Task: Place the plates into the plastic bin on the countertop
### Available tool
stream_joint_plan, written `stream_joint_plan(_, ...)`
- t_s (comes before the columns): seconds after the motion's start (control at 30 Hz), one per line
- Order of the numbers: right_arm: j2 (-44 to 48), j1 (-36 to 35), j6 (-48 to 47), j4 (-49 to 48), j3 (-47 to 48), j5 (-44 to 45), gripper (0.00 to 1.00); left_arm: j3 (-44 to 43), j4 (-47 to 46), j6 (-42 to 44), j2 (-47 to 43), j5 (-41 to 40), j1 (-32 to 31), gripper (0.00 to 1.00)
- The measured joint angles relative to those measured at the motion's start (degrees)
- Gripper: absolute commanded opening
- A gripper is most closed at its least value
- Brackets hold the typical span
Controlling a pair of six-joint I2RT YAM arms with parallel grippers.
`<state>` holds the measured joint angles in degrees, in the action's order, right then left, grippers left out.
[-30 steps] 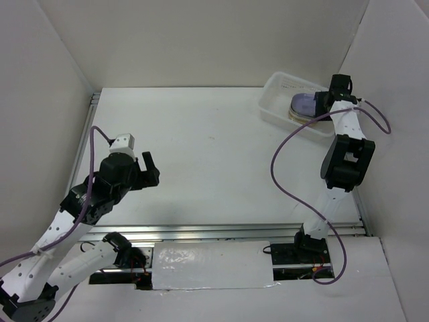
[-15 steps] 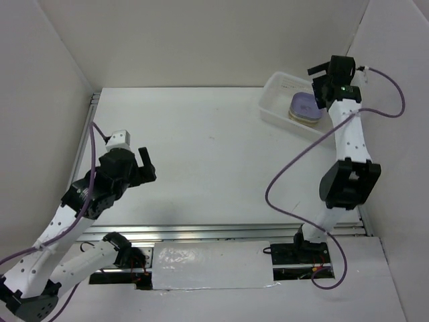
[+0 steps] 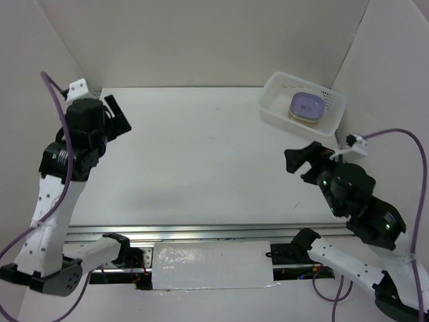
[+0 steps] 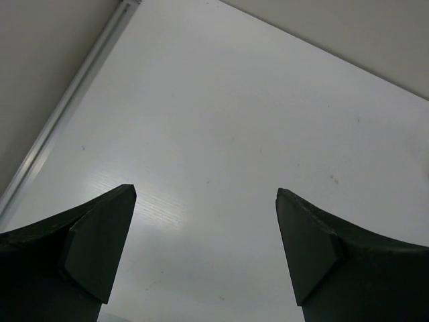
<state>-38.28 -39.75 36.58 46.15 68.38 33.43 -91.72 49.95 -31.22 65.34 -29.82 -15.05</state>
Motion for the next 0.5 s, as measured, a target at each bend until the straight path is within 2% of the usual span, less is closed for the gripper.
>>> stream_joint_plan(0.1, 8.3, -2.5, 0.9, 5.0, -1.1, 1.6, 1.0, 6.8, -0.2, -0.2, -7.8, -1.4, 0.9, 0.99)
stream_joint_plan(0.27, 17.9, -2.6, 0.8, 12.9, -1.4, 1.4, 1.0, 17.9, 1.5, -0.5, -23.4, -0.9, 1.1, 0.99)
stream_joint_plan(0.37, 21.3, -1.1, -0.6, 15.8, -1.4, 0.3, 1.0, 21.5, 4.2, -1.2, -31.0, -1.0, 1.2, 0.99)
stream_joint_plan(0.5, 22.4, 1.2, -3.0, 17.4, -1.4, -1.2, 1.0, 25.0, 6.7, -3.3, -35.3, -0.7, 1.2, 0.99)
